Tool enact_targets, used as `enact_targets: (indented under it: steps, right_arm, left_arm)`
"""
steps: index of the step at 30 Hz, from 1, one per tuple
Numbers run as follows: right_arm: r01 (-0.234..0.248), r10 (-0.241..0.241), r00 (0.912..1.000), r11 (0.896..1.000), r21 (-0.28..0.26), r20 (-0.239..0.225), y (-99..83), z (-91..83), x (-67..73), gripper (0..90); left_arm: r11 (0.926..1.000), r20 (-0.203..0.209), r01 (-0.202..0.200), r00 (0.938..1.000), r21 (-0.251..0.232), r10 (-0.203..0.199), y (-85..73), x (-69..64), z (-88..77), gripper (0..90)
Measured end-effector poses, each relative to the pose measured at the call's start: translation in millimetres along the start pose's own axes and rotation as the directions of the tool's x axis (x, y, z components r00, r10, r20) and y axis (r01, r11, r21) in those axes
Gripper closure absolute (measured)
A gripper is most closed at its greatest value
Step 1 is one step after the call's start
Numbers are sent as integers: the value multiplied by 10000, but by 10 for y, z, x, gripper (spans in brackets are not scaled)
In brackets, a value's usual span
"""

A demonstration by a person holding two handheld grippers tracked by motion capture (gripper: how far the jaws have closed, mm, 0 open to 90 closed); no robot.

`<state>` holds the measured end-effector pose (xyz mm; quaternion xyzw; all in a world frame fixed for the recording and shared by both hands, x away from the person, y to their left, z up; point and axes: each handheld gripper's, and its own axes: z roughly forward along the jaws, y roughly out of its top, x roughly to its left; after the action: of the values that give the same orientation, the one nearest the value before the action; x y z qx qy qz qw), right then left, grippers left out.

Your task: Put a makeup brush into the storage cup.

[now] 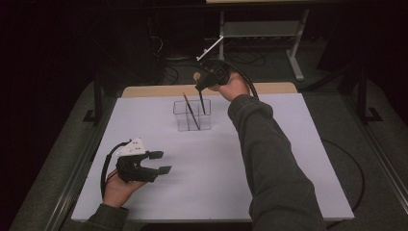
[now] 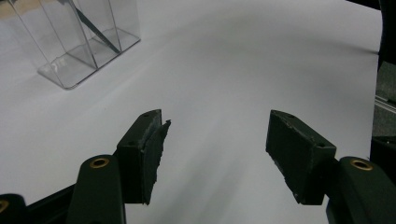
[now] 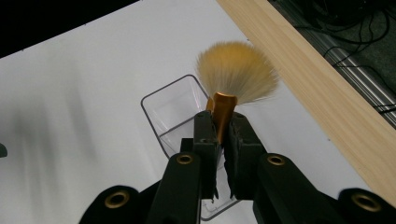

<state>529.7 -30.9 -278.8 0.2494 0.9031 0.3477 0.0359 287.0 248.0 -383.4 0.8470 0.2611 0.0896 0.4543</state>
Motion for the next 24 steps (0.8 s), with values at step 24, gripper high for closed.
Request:
enact_targets:
  steps: [24]
  right_arm:
    - [-450,452,9989,9989,-151,92,-174,101,-73,828]
  left_arm:
    - [10000,36,29,10000,23,-29,2,-13,19,360]
